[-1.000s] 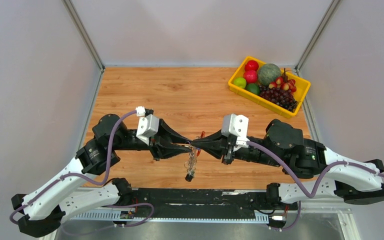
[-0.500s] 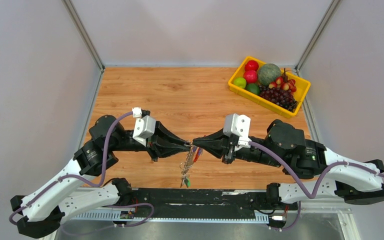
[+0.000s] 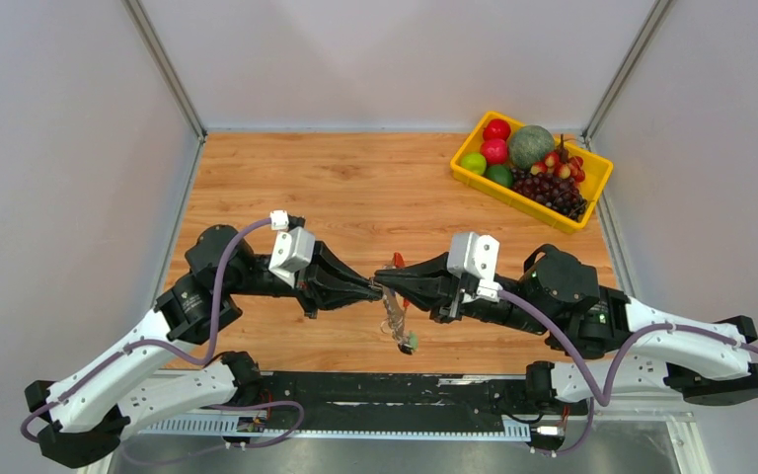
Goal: Put the keys on the keyring
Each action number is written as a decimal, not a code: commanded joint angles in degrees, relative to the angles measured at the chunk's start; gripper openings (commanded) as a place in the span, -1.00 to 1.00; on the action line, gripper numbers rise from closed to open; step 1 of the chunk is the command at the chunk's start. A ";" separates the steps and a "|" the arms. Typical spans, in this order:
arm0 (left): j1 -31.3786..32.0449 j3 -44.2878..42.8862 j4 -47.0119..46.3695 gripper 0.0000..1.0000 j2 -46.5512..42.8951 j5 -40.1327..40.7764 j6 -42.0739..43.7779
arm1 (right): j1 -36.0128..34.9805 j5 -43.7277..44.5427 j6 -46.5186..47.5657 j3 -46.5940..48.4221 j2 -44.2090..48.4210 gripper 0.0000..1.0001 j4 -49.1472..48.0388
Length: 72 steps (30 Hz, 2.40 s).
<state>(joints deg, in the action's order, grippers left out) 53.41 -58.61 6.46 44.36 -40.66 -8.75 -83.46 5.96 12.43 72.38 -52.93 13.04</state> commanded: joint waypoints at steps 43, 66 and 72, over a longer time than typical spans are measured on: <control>-0.21 -4.31 1.02 0.15 -4.87 5.37 3.22 | -0.74 -3.07 -0.23 -1.47 2.75 -1.00 -6.71; -0.20 -0.76 -7.60 -0.36 -2.52 -0.46 -2.45 | -0.93 -3.67 0.97 0.31 0.77 -1.00 -6.89; -0.16 -0.61 -8.21 -0.44 -2.25 -0.86 -2.76 | -1.00 -3.70 1.13 0.41 0.37 -1.00 -6.88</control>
<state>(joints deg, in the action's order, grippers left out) 53.41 -59.51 0.95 41.87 -40.36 -10.44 -83.99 2.92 13.23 69.93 -52.66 8.78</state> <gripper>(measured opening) 0.293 0.005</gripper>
